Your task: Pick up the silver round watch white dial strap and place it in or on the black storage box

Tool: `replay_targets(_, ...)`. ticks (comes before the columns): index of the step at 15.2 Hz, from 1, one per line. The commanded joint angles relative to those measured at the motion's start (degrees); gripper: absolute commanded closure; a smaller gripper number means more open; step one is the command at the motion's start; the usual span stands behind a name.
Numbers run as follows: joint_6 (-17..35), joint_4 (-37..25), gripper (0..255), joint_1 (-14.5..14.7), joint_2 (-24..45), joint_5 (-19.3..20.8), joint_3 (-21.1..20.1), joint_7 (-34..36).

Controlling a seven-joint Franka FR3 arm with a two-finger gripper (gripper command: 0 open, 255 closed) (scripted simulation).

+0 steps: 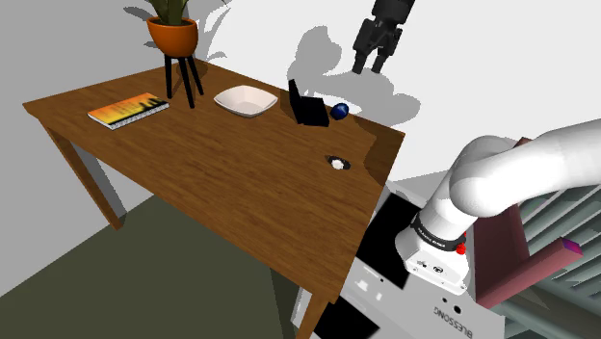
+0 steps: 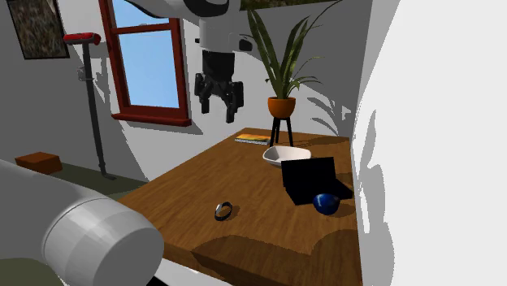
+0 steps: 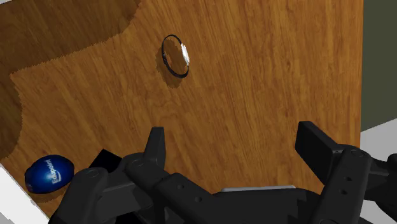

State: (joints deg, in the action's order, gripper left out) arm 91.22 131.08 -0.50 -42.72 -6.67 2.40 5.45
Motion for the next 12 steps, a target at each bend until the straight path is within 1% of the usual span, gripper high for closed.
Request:
replay_targets(1, 0.00, 0.00, 0, 0.00, 0.00, 0.00, 0.00, 0.00)
replay_targets(7, 9.31, 11.82, 0, 1.36, -0.88, 0.04, 2.06, -6.94)
replay_targets(12, 17.73, 20.16, 0, 2.55, 0.66, 0.05, 4.00, -12.98)
